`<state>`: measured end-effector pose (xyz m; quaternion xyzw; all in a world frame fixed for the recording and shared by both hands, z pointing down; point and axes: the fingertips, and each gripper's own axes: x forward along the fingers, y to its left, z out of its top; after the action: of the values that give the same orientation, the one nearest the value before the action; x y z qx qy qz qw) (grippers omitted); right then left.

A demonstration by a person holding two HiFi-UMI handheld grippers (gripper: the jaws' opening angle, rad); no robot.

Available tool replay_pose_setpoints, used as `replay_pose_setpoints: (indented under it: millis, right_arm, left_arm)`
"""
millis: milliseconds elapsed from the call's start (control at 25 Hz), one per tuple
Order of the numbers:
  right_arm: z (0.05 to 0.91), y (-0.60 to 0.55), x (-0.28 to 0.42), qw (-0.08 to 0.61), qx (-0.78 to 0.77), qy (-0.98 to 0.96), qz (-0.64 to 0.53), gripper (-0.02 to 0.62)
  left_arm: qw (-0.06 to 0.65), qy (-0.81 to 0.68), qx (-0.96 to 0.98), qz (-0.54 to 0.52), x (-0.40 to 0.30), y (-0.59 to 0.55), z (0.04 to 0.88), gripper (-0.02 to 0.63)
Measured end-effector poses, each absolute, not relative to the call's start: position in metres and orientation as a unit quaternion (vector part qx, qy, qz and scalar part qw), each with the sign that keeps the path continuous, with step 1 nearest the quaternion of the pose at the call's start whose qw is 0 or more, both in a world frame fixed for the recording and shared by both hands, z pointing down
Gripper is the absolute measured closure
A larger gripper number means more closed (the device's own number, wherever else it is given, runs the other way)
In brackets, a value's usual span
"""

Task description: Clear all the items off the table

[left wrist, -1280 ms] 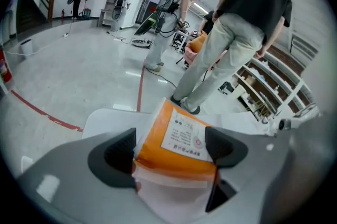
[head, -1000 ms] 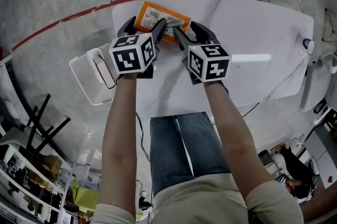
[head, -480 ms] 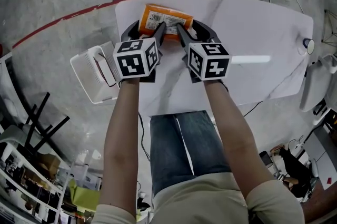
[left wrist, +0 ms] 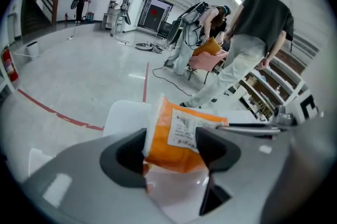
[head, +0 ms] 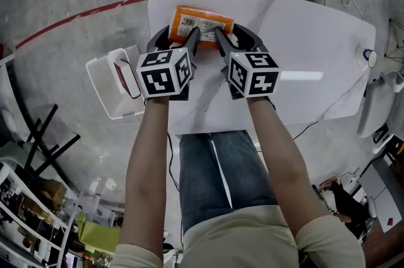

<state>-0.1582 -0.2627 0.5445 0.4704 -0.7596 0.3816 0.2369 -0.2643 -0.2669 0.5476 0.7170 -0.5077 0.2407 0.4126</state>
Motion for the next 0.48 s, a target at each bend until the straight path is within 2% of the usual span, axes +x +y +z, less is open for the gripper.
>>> replay_pose_setpoints:
  millis: [480]
  right_arm:
    - [0.522, -0.251, -0.199, 0.238, 0.444, -0.787, 0.357, 0.436]
  left_arm:
    - [0.408, -0.542, 0.704, 0.212, -0.306, -0.245, 0.525, 0.318]
